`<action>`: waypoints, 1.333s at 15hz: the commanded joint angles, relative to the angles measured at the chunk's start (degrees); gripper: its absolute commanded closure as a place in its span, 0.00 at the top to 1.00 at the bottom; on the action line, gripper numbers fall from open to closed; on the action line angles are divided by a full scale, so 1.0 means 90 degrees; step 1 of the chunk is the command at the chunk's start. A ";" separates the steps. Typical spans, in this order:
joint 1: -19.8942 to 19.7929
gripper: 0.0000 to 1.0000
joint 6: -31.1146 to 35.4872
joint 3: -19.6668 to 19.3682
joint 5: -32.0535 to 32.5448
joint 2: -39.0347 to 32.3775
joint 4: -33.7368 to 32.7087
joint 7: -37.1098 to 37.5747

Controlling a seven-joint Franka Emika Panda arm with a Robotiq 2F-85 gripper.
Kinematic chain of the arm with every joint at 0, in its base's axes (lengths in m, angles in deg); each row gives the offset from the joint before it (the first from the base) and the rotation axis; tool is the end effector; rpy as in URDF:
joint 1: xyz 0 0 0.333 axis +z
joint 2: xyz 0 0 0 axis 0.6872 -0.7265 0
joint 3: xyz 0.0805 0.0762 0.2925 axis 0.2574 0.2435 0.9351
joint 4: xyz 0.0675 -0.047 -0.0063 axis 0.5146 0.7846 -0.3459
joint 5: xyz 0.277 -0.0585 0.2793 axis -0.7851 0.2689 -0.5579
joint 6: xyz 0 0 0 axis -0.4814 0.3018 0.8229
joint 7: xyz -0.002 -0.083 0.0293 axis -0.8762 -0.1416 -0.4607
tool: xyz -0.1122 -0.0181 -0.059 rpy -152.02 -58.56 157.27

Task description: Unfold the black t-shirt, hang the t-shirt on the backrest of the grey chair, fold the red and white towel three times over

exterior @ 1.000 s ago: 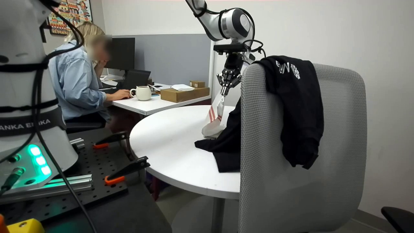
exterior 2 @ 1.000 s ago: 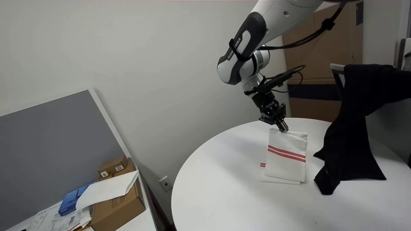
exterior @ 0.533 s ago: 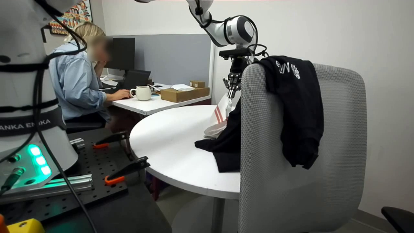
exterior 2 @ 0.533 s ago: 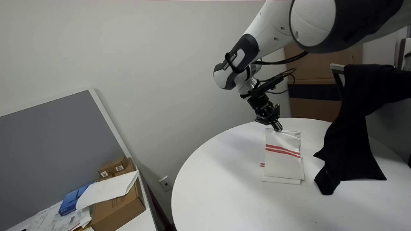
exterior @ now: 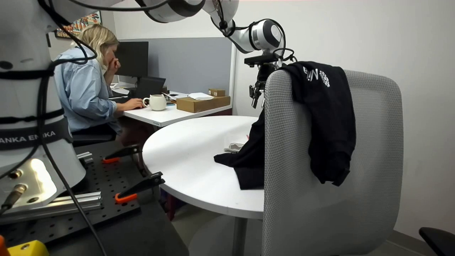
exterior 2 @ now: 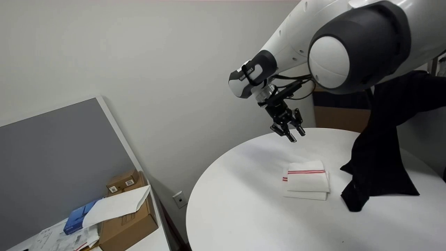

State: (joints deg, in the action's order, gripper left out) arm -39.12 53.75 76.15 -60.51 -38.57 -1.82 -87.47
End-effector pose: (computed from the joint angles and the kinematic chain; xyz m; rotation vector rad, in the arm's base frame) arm 0.7278 0.0134 0.2411 2.8169 0.1807 -0.6950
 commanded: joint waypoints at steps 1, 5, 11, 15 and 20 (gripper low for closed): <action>-0.0091 0.78 -0.0179 -0.0014 -0.0147 -0.0208 -0.0550 0.0219; -0.0597 1.00 0.0182 0.0247 -0.1045 0.0488 0.0216 0.0706; -0.1012 1.00 0.1509 0.0479 -0.2243 0.2093 0.2074 0.1065; -0.0943 1.00 0.1966 0.0508 -0.2340 0.3021 0.3137 0.0727; -0.0634 1.00 0.2064 0.0404 -0.2123 0.4061 0.4497 0.0481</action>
State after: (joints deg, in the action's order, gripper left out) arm -46.26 69.38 80.39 -80.56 -9.82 27.54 -81.10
